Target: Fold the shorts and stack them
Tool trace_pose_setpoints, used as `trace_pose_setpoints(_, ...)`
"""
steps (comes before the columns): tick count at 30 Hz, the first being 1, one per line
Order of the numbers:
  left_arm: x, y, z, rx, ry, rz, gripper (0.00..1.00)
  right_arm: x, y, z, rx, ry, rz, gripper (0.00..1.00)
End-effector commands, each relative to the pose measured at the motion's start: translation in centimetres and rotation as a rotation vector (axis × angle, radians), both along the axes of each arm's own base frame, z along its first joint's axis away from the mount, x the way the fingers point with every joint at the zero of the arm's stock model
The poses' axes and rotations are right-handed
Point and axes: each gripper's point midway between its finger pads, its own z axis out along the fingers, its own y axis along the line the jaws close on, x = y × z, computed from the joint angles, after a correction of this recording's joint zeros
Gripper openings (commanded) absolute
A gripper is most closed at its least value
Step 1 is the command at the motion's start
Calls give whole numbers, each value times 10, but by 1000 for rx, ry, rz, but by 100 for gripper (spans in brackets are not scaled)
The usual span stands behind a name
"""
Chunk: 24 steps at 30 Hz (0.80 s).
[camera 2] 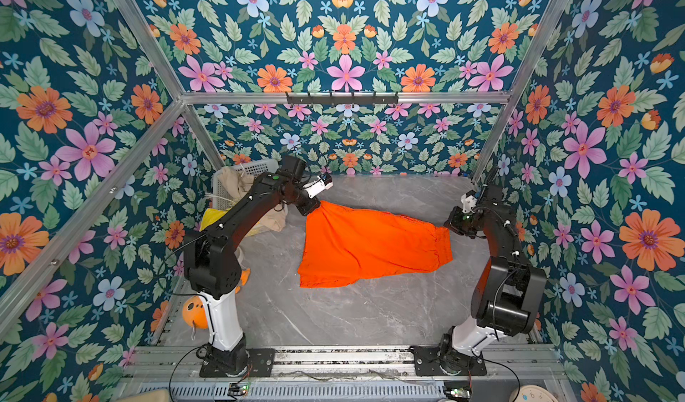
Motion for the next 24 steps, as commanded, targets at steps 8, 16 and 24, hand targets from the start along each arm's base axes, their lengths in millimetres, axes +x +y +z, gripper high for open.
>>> trace_pose_setpoints(8,8,20,-25,31,64,164,47,23,-1,-19,43,19,22,21)
trace_pose_setpoints(16,-4,38,23,-142,55,411,62,26,-20,7,-52,-11,-38,62)
trace_pose_setpoints(24,-102,48,-18,-401,313,662,58,-28,1,-24,40,139,-82,64)
